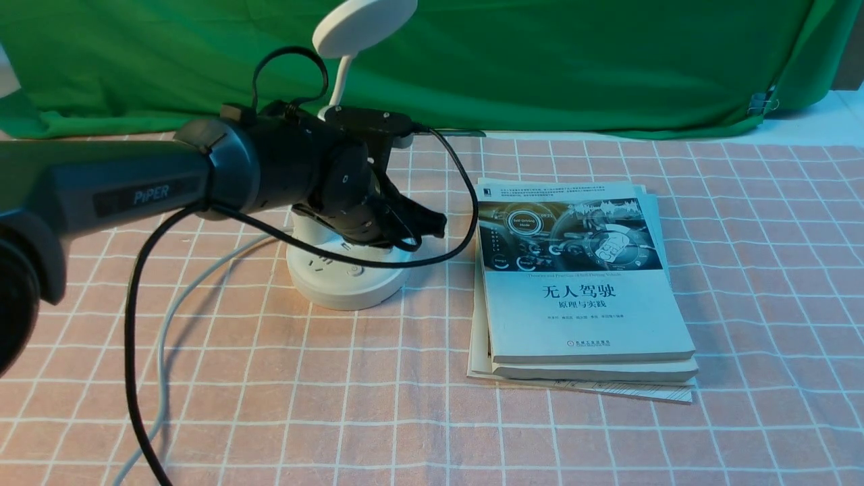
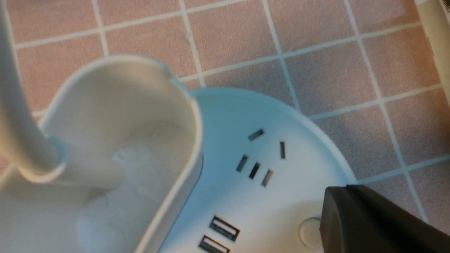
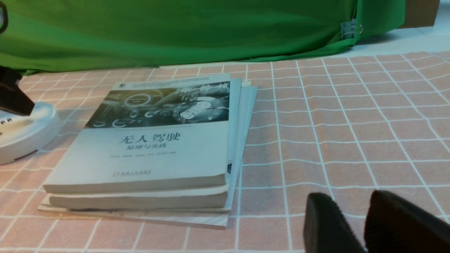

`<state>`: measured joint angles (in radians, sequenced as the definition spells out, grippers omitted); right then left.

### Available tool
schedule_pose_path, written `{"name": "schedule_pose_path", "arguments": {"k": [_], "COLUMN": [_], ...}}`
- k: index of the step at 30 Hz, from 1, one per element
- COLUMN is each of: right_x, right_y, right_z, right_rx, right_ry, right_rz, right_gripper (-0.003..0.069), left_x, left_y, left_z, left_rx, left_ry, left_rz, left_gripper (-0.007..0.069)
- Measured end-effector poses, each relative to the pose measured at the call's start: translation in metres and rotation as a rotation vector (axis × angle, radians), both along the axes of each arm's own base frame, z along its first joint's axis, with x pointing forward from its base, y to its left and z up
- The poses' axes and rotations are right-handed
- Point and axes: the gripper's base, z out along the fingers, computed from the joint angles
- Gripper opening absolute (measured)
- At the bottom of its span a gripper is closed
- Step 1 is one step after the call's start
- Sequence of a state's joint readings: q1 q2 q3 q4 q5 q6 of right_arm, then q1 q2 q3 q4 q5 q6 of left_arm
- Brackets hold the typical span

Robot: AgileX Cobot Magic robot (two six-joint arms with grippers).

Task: Turn on the table lamp on the pink coffee tablecloth with your hand.
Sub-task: 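Press the power button on the lamp base to turn the lamp on with the left gripper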

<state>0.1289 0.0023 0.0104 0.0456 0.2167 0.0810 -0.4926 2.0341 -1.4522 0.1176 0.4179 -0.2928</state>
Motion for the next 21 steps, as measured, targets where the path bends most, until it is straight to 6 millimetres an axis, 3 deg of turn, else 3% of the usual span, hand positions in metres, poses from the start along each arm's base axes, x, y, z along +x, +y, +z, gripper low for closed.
{"name": "schedule_pose_path", "arguments": {"k": [21], "right_x": [0.000], "right_y": [0.000], "right_z": [0.000], "right_rx": [-0.001], "right_ry": [0.000], "right_rz": [0.000], "right_gripper": [0.0237], "left_x": [-0.001], "left_y": [0.000], "left_z": [-0.017], "left_rx": [0.000], "left_ry": [0.002], "left_rz": [-0.004], "left_gripper": [0.0002]}}
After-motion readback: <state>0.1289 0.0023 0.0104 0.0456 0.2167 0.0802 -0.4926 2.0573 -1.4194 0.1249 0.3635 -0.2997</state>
